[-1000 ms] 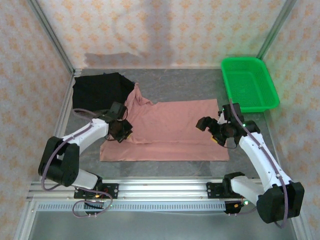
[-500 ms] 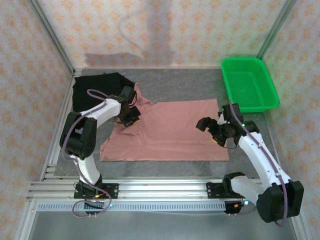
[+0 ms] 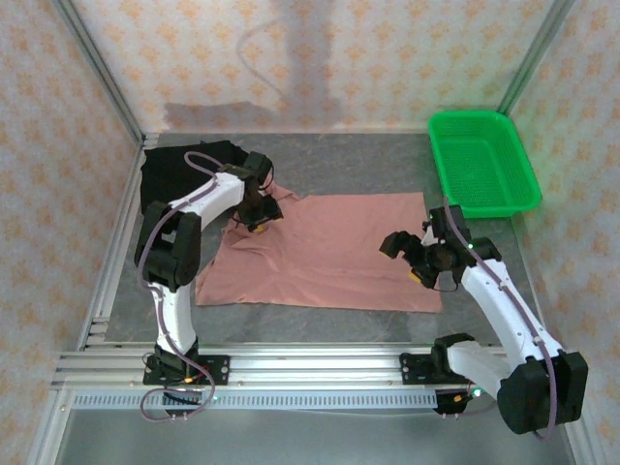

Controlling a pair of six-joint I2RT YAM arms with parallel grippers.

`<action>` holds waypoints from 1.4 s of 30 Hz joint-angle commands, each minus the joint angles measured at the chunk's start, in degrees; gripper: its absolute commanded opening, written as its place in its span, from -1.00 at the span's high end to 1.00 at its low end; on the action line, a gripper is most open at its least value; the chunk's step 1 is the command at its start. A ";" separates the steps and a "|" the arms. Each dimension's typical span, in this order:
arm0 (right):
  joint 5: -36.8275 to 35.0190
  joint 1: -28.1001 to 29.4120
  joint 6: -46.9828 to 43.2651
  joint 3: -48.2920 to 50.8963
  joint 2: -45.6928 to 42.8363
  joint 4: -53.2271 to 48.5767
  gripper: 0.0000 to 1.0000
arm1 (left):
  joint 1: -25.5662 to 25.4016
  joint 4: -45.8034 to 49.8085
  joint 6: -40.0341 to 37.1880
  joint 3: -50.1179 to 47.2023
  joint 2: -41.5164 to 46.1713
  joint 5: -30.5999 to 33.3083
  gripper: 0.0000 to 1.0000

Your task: Fold and stack the t-shirts

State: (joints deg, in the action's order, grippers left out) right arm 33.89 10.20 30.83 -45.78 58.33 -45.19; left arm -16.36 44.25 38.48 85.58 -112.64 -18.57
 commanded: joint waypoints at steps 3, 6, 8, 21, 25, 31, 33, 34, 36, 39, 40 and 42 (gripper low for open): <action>-0.53 1.03 1.45 1.02 -0.48 1.38 -0.90 | 0.41 2.52 1.32 1.15 14.64 4.26 -0.29; -1.17 2.67 2.25 1.33 -0.03 2.63 -0.91 | 1.60 3.93 3.30 -4.03 21.47 4.45 -0.33; -1.58 4.41 2.90 1.22 1.00 3.90 -0.91 | 2.52 4.96 3.61 -9.64 25.86 4.67 -0.26; -3.30 9.89 4.20 -0.73 7.79 8.51 -0.91 | 6.43 -2.15 6.60 -34.82 31.70 2.94 0.97; -3.39 9.86 4.07 -0.41 7.07 8.17 -0.91 | 6.68 -5.32 7.13 -33.50 25.60 4.96 1.00; -3.57 9.89 4.63 1.23 5.20 8.09 -0.90 | 6.66 -7.49 7.40 -26.64 17.36 7.28 1.00; -3.55 9.90 4.77 1.70 4.70 8.13 -0.91 | 6.67 -7.44 7.09 -23.69 15.09 7.02 1.00; -3.57 9.93 4.77 1.87 4.44 7.91 -0.91 | 6.56 -7.06 6.80 -21.79 14.06 6.80 1.00; -3.73 9.89 4.74 2.14 4.02 7.57 -0.91 | 6.43 -6.08 6.07 -18.56 12.59 6.67 1.00; -4.08 9.92 4.87 2.97 3.30 7.76 -0.91 | 6.41 -4.78 5.01 -14.90 9.97 6.82 1.00; -4.08 9.90 5.07 3.38 3.13 7.92 -0.91 | 6.42 -4.61 4.66 -13.88 8.78 6.96 1.00; -3.87 9.90 5.38 3.91 3.02 8.41 -0.91 | 6.40 -6.13 4.54 -13.29 7.75 6.11 1.00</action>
State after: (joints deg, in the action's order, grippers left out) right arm 31.29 19.73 35.38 -43.07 62.48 -37.47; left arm -10.33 37.82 44.47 71.05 -103.07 -14.06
